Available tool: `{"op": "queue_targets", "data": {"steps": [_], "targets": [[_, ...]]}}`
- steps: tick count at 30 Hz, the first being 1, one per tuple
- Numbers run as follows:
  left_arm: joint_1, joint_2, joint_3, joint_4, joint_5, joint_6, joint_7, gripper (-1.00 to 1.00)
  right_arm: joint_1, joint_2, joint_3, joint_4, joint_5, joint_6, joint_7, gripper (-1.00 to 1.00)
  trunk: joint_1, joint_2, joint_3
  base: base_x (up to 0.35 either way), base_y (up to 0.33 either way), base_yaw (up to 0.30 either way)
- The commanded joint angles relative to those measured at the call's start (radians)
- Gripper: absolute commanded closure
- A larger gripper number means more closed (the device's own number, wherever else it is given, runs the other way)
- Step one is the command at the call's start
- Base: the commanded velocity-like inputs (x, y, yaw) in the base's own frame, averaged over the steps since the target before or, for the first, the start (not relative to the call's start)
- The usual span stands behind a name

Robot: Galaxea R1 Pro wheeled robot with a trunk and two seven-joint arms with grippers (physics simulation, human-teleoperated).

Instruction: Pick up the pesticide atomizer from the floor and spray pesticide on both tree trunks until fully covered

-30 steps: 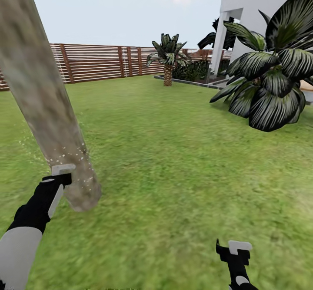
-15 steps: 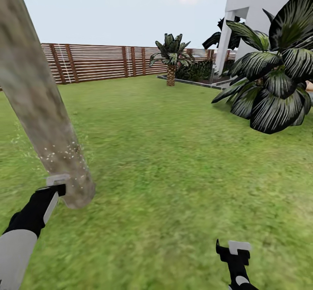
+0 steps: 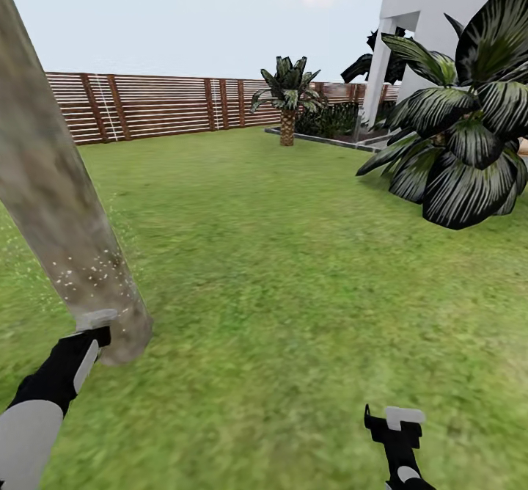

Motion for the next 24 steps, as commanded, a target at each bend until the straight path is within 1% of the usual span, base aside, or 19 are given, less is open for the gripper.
{"op": "queue_targets", "data": {"steps": [1,2,5,7,10,13,14,16,18,24], "targets": [[0.008,0.014,0.009,0.000,0.002,-0.002,0.000,1.00,0.000,0.000,0.000,0.000,0.000,0.000,0.000,-1.00,0.000,0.000,0.000,0.002,0.000,0.000],[0.014,0.033,0.022,0.000,0.001,-0.003,0.000,1.00,0.000,0.000,0.000,0.000,0.000,0.000,0.000,-1.00,0.000,0.000,0.000,0.000,0.000,0.000],[0.028,0.042,0.029,0.001,0.002,-0.004,0.000,1.00,0.000,0.000,0.000,0.000,0.000,0.000,0.000,-1.00,0.000,0.000,0.000,0.002,0.000,0.000],[0.032,0.042,0.030,0.001,0.004,-0.004,0.000,1.00,0.000,0.000,0.000,0.000,0.000,0.000,0.000,-1.00,0.000,0.000,0.000,0.125,0.018,0.000],[0.041,0.042,0.031,0.003,0.005,-0.008,0.000,1.00,0.000,0.000,0.000,0.000,0.000,0.000,0.000,-1.00,0.000,0.000,0.000,0.266,0.138,0.000],[0.063,0.042,0.032,0.002,0.007,-0.047,0.000,1.00,0.000,0.000,0.000,0.000,0.000,0.000,0.000,-1.00,0.000,0.000,0.000,0.270,0.214,0.000],[0.066,0.042,0.032,0.002,0.007,-0.051,0.000,1.00,0.000,0.000,0.000,0.000,0.000,0.000,0.000,-1.00,0.000,0.000,0.000,0.127,0.232,0.000],[0.072,0.042,0.032,0.002,0.009,-0.053,0.000,1.00,0.000,0.000,0.000,0.000,0.000,0.000,0.000,-1.00,0.000,0.000,0.000,-0.082,0.241,0.000],[0.099,0.042,0.032,0.001,0.010,-0.055,0.000,1.00,0.000,0.000,0.000,0.000,0.000,0.000,0.000,-1.00,0.000,0.000,0.000,-0.108,0.137,0.000],[0.126,0.042,0.032,0.001,0.011,-0.059,-0.001,1.00,0.000,0.000,0.000,0.000,0.000,0.000,0.000,-1.00,0.000,0.000,0.000,-0.013,0.017,0.000]]}}
